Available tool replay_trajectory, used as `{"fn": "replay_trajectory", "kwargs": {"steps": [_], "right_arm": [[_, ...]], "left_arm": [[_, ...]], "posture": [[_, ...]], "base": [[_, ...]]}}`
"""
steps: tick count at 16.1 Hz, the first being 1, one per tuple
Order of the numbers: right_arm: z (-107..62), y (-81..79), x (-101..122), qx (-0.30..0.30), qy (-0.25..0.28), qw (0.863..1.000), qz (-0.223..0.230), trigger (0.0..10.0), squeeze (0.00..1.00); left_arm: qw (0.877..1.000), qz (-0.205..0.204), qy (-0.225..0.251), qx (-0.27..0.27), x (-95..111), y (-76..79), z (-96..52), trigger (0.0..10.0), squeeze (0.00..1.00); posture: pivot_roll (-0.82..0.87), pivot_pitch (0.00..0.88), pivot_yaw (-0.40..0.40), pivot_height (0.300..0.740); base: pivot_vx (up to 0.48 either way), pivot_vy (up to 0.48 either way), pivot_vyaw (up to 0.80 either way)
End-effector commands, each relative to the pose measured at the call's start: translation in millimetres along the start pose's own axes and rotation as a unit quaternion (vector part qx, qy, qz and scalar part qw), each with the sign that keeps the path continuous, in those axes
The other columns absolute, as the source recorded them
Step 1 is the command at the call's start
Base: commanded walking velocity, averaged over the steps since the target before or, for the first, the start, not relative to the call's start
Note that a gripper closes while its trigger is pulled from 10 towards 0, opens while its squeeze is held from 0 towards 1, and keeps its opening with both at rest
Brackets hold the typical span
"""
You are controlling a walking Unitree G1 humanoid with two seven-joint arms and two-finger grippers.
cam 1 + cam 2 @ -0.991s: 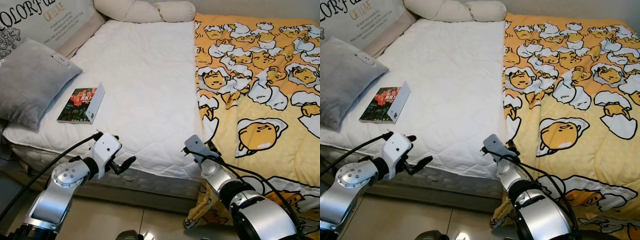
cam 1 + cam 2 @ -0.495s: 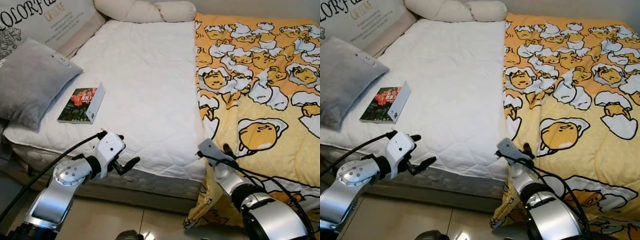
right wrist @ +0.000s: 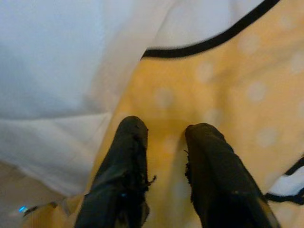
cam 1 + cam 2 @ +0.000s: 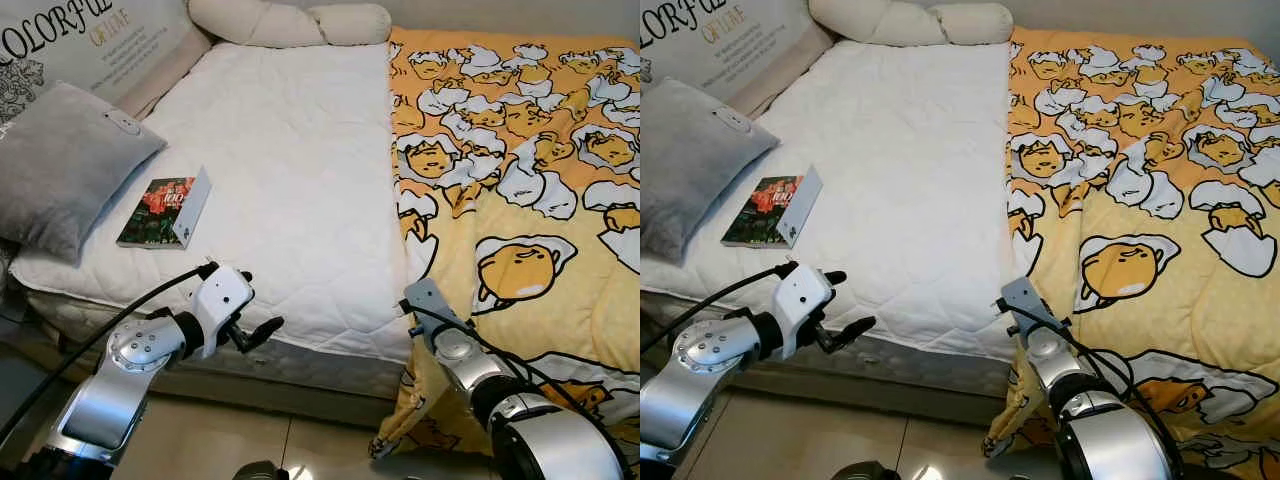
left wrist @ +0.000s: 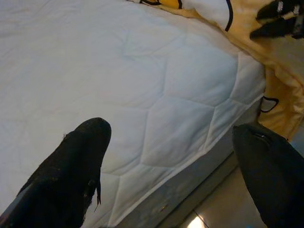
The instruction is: Clean up the room
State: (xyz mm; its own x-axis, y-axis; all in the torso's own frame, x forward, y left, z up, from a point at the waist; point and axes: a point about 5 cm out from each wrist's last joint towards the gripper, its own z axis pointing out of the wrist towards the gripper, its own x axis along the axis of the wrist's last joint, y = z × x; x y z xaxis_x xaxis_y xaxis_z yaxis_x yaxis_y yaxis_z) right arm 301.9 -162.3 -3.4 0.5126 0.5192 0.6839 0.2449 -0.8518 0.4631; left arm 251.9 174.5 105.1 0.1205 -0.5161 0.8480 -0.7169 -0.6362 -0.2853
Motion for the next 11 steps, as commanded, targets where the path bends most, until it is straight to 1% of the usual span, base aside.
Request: {"fn": "replay_trajectory", "kwargs": {"steps": [1, 2, 3, 4, 6, 7, 8, 9, 10, 11], "right_arm": [[1.7, -0.2, 22.2, -0.009, 0.048, 0.999, -0.01, 10.0, 0.0], [1.1, -5.9, 27.8, 0.013, 0.066, 0.998, -0.005, 10.0, 0.13], [0.2, -11.0, 31.5, 0.018, 0.08, 0.996, -0.018, 10.0, 1.0], [-0.3, -15.0, 31.9, 0.018, 0.08, 0.996, -0.039, 10.0, 1.0], [-1.1, -22.6, 39.1, 0.019, 0.093, 0.993, -0.067, 10.0, 1.0], [-1.7, -27.7, 42.3, 0.019, 0.101, 0.988, -0.112, 10.0, 1.0], [-1.4, -27.2, 42.2, 0.002, 0.099, 0.983, -0.157, 10.0, 1.0], [-0.7, -24.9, 39.2, -0.012, 0.085, 0.979, -0.185, 10.0, 1.0], [0.2, -18.2, 34.0, -0.047, 0.063, 0.971, -0.226, 10.0, 1.0], [0.2, -16.5, 30.5, -0.054, 0.053, 0.972, -0.221, 10.0, 1.0]], "left_arm": [[1.0, 0.003, -0.008, -0.01, -1.0, 2.5, -2.4, 10.0, 0.0], [1.0, 0.004, -0.009, -0.011, -0.9, 3.4, -3.2, 10.0, 0.0], [1.0, 0.005, -0.01, -0.011, -0.9, 4.4, -4.0, 10.0, 0.0], [1.0, 0.006, -0.011, -0.011, -0.5, 4.9, -4.9, 10.0, 0.0], [1.0, 0.007, -0.013, -0.011, -0.3, 5.1, -7.7, 10.0, 0.0], [1.0, 0.006, -0.015, -0.01, -1.1, 5.4, -9.6, 10.0, 0.0], [1.0, 0.006, -0.017, -0.01, -1.3, 5.8, -10.9, 10.0, 0.0], [1.0, 0.006, -0.017, -0.01, -1.1, 6.2, -11.2, 10.0, 0.0], [1.0, 0.004, -0.016, -0.009, -0.1, 7.4, -11.3, 10.0, 0.0], [1.0, 0.004, -0.016, -0.01, 0.1, 9.1, -11.1, 10.0, 0.0]], "posture": [[0.2, 0.0, 0.055, 0.74], [0.2, 0.002, 0.048, 0.74], [0.21, 0.006, 0.04, 0.74], [0.22, 0.015, 0.033, 0.74], [0.23, 0.027, 0.027, 0.74], [0.23, 0.03, 0.025, 0.74], [0.23, 0.029, 0.02, 0.74], [0.23, 0.029, 0.019, 0.74], [0.23, 0.032, 0.019, 0.74], [0.22, 0.034, 0.021, 0.74]], "base": [[0.0, 0.0, 0.0], [0.0, 0.0, 0.0], [0.0, 0.0, 0.0], [0.0, 0.0, 0.0], [0.0, 0.0, 0.0], [0.0, 0.0, 0.0], [0.0, 0.0, 0.0], [0.0, 0.0, 0.0], [0.0, 0.0, 0.0], [0.0, 0.0, 0.0]]}}
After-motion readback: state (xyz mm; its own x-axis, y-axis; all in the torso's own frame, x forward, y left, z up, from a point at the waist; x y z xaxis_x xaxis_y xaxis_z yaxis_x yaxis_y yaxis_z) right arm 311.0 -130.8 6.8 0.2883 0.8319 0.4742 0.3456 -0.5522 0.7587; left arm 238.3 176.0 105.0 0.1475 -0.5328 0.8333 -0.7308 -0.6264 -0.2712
